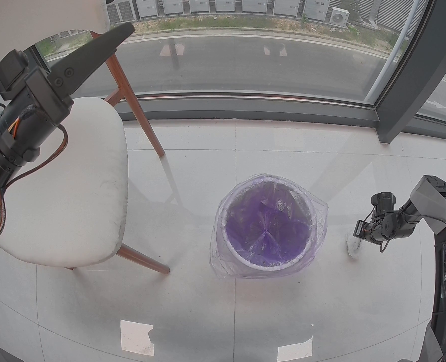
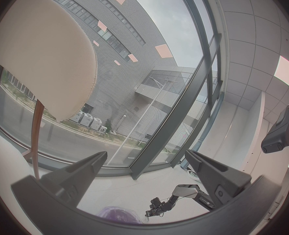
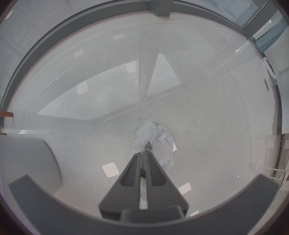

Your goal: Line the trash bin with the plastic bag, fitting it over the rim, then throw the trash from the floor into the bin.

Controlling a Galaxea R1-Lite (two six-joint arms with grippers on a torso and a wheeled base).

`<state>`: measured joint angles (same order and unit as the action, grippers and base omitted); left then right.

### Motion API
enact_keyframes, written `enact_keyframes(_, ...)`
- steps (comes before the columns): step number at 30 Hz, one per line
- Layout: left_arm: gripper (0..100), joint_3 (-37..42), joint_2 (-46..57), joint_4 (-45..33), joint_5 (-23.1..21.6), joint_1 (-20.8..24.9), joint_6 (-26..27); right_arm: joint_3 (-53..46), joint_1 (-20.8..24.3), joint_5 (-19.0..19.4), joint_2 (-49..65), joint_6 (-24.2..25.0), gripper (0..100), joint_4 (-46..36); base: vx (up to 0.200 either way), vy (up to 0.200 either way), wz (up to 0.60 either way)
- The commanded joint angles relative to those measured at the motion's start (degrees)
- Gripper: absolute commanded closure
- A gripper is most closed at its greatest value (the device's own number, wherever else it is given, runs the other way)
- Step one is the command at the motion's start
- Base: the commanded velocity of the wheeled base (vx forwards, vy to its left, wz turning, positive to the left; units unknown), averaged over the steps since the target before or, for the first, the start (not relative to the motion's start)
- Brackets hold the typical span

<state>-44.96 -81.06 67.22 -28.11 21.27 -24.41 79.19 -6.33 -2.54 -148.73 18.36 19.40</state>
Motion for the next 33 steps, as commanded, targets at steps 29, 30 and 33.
enact_keyframes(29,0,-0.5,-0.2,0.3,0.0,0.1,0.1,-31.0,4.7,9.3,45.8,3.6,100,8.2,0.000,0.000,0.00)
enact_keyframes(30,0,-0.6,-0.2,0.3,-0.1,0.0,0.1,-31.6,5.2,9.3,47.6,3.9,100,8.2,0.000,0.000,0.00)
enact_keyframes(33,0,-1.1,0.1,0.3,-0.4,0.0,0.0,-33.8,8.5,9.4,54.6,4.3,100,8.2,0.000,0.000,0.00)
